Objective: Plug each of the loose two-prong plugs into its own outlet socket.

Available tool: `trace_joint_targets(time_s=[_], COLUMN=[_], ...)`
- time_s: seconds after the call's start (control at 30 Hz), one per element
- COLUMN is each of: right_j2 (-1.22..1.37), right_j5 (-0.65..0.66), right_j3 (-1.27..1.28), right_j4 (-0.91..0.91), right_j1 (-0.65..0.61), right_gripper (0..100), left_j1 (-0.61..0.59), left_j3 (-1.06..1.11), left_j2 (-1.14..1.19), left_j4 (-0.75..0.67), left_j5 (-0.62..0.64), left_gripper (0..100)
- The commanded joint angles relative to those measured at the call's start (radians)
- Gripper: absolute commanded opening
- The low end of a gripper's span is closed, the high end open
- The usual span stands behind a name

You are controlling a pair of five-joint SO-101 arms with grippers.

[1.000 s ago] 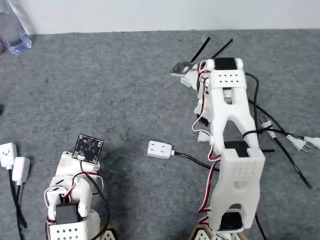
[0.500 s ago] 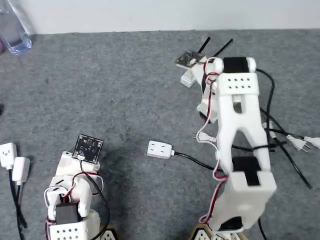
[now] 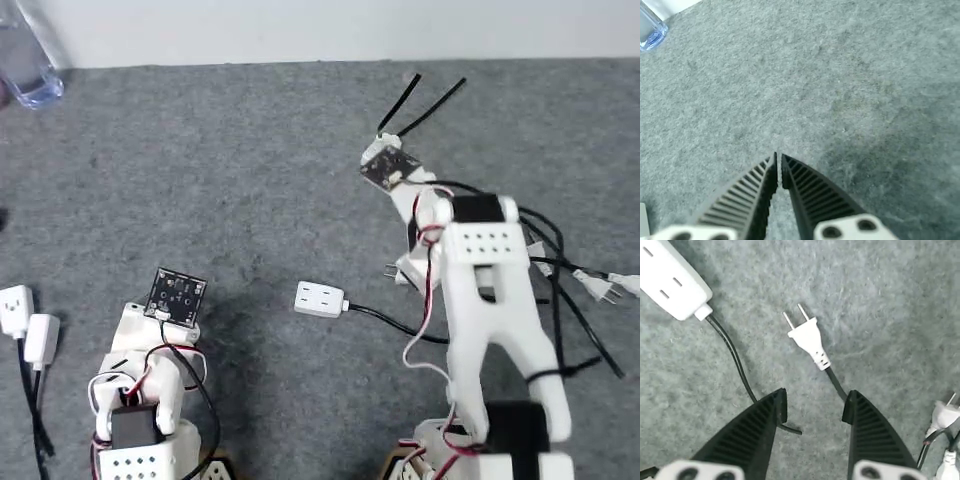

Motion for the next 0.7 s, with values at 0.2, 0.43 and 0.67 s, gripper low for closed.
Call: trace_joint_targets(time_s=[0.2, 0.43, 0.67], right_j2=[-0.059, -0.059, -0.054], right_j5=[0.017, 0.115, 0.256], right_j3=[0.187, 0.384, 0.387], right_j4=[-0.3, -0.684, -0.69], right_j1=[0.113, 0.111, 0.03], right_gripper=[19.8, 19.8, 19.8], left_j1=[0.002, 0.002, 0.002], left_j3=[-0.004, -0.004, -0.004], left_j2=[0.0, 0.0, 0.0], left_j4=[-0.003, -0.003, -0.003], left_j5=[-0.008, -0.008, -0.008], left_gripper=[2, 2, 2])
